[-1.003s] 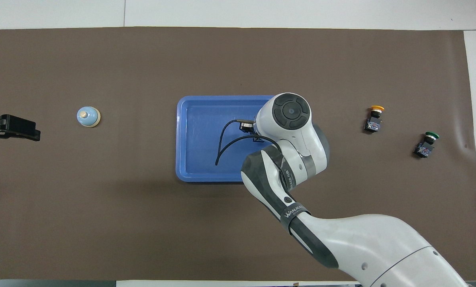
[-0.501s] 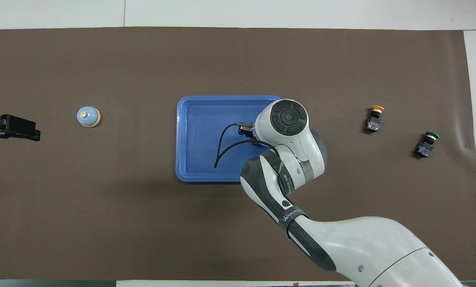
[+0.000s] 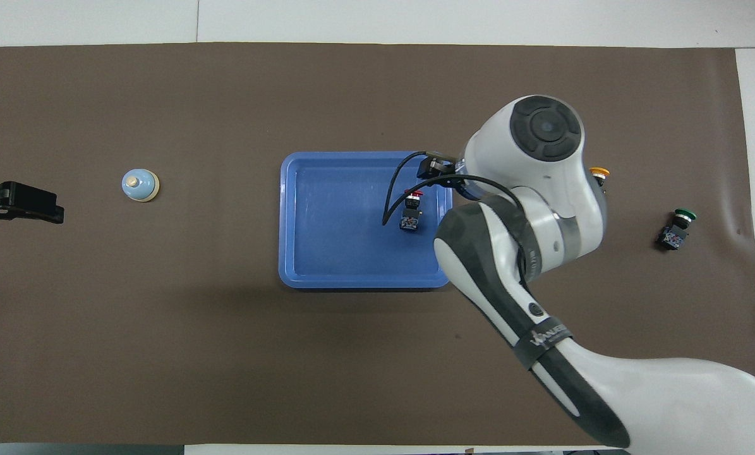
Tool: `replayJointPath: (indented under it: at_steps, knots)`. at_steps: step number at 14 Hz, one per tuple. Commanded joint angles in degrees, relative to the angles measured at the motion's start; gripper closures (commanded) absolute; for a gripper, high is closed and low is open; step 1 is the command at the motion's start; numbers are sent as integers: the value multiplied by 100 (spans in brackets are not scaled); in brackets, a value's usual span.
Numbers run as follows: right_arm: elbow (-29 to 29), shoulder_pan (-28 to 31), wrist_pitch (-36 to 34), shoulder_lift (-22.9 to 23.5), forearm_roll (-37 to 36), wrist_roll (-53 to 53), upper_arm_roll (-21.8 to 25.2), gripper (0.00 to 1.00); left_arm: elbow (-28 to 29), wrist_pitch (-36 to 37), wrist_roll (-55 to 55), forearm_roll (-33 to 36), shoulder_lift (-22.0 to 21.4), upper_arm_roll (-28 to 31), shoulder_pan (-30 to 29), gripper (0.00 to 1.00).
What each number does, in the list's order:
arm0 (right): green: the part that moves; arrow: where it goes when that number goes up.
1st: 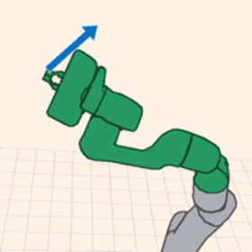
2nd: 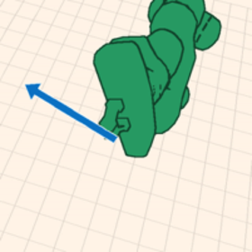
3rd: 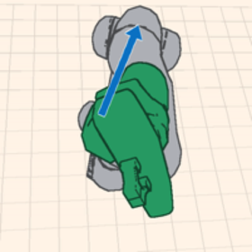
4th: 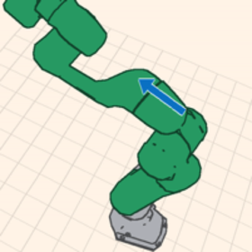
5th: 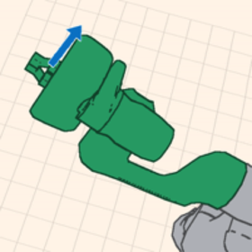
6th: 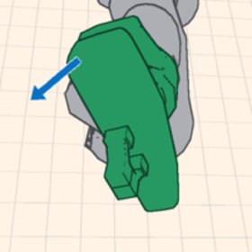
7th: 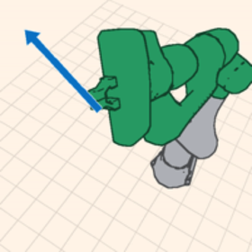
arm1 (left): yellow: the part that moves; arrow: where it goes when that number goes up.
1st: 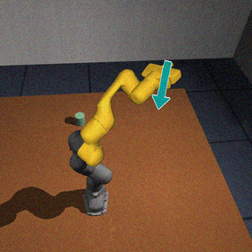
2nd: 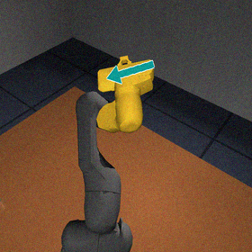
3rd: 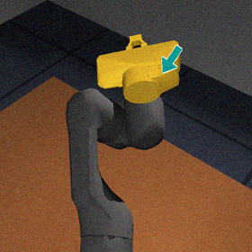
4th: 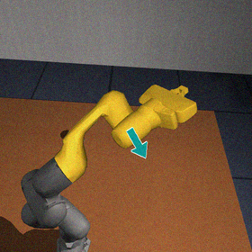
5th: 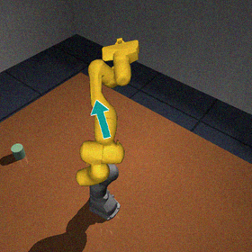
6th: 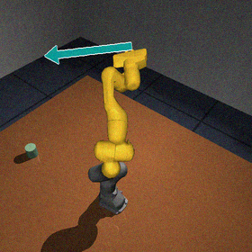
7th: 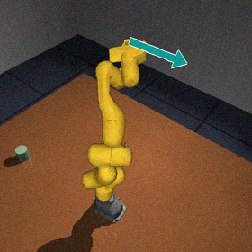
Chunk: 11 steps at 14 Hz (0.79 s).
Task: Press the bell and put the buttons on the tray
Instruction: 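Open the right gripper and withdraw it toward the yellow button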
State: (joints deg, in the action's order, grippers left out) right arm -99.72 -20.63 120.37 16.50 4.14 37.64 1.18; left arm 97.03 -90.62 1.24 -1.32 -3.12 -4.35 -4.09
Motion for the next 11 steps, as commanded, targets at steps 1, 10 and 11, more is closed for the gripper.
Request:
replayJointPath:
  at_steps: [1,10,11]
  knots:
    - [-47,690,-188,-173,-1,-641,-30,0,-53,44,-1,-9,-30,13,-13,0]
    - [-1092,2054,662,-271,-414,-1567,-30,0,-53,44,-1,-9,-30,4,-4,0]
    - [-1215,2055,829,-227,-414,-1532,-30,0,-53,44,-1,-9,-30,4,-4,0]
